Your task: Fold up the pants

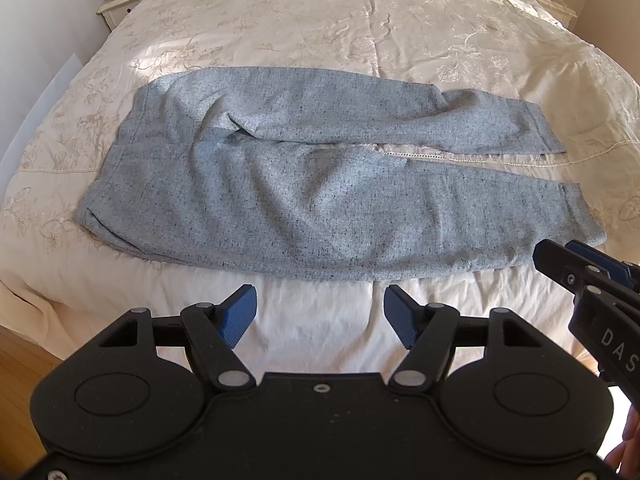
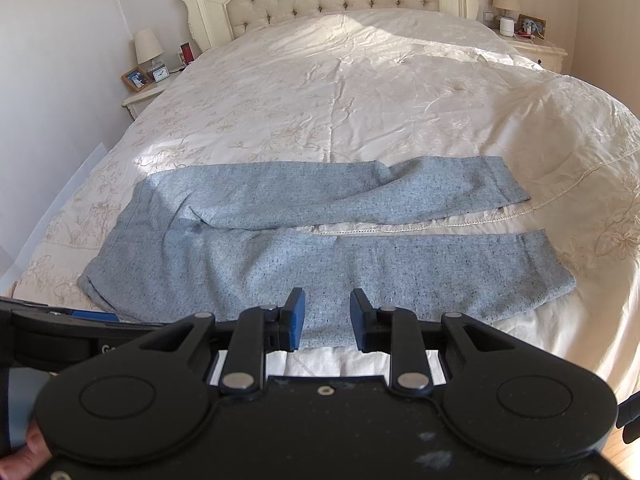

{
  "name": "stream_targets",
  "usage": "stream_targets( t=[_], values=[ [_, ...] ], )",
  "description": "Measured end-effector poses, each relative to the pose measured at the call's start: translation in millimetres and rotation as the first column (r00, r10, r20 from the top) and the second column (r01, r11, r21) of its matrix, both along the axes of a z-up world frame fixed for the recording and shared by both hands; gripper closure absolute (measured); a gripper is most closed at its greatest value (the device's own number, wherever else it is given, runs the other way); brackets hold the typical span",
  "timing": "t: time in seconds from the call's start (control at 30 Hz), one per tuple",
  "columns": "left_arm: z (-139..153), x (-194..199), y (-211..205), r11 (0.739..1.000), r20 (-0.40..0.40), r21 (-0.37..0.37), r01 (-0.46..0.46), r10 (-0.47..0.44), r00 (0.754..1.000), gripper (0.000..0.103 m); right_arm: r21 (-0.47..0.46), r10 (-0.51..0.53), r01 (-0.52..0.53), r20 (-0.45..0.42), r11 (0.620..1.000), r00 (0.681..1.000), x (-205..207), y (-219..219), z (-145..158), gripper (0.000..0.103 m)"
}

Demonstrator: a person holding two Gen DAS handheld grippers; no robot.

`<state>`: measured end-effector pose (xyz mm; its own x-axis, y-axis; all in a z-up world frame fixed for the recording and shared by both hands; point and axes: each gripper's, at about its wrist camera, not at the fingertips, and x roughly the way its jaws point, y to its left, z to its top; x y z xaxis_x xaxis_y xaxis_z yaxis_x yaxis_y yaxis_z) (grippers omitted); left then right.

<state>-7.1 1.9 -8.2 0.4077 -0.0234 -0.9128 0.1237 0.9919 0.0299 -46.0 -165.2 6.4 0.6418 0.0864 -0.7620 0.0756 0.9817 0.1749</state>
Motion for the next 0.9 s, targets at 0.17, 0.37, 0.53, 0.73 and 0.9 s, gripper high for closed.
stream_targets(
  t=[0.17, 0.37, 0.53, 0.73, 0.9],
  values=[
    [0.4, 0.7, 0.4, 1.0, -0.001, -0.001, 0.0, 0.0, 1.0, 0.033, -0.001, 0.002, -0.002, 0.0, 1.0, 1.0, -0.3, 0.4, -0.2, 0.075],
    [-0.5, 2.0, -3.6, 1.0, -0.005, 0.002, 0.004, -0.004, 1.0, 0.033, -0.002, 0.007, -0.007, -0.001, 1.0, 1.0, 0.2, 0.7, -0.9, 0.075],
    [-0.6, 4.0, -5.3, 1.0, -0.009, 0.001, 0.005, -0.005, 1.0, 0.033, -0.002, 0.007, -0.007, -0.002, 1.0, 1.0, 0.4, 0.7, -1.0, 0.075],
    [-0.6, 4.9, -5.3, 1.0, -0.009, 0.0, 0.005, -0.005, 1.0, 0.033, -0.003, 0.007, -0.007, -0.003, 1.0, 1.0, 1.2, 0.1, -0.8, 0.075],
    [-0.6, 5.3, -5.7, 1.0, -0.011, -0.001, 0.003, -0.003, 1.0, 0.033, -0.005, 0.013, -0.013, -0.012, 1.0, 1.0, 2.8, 0.5, -1.5, 0.075]
  ],
)
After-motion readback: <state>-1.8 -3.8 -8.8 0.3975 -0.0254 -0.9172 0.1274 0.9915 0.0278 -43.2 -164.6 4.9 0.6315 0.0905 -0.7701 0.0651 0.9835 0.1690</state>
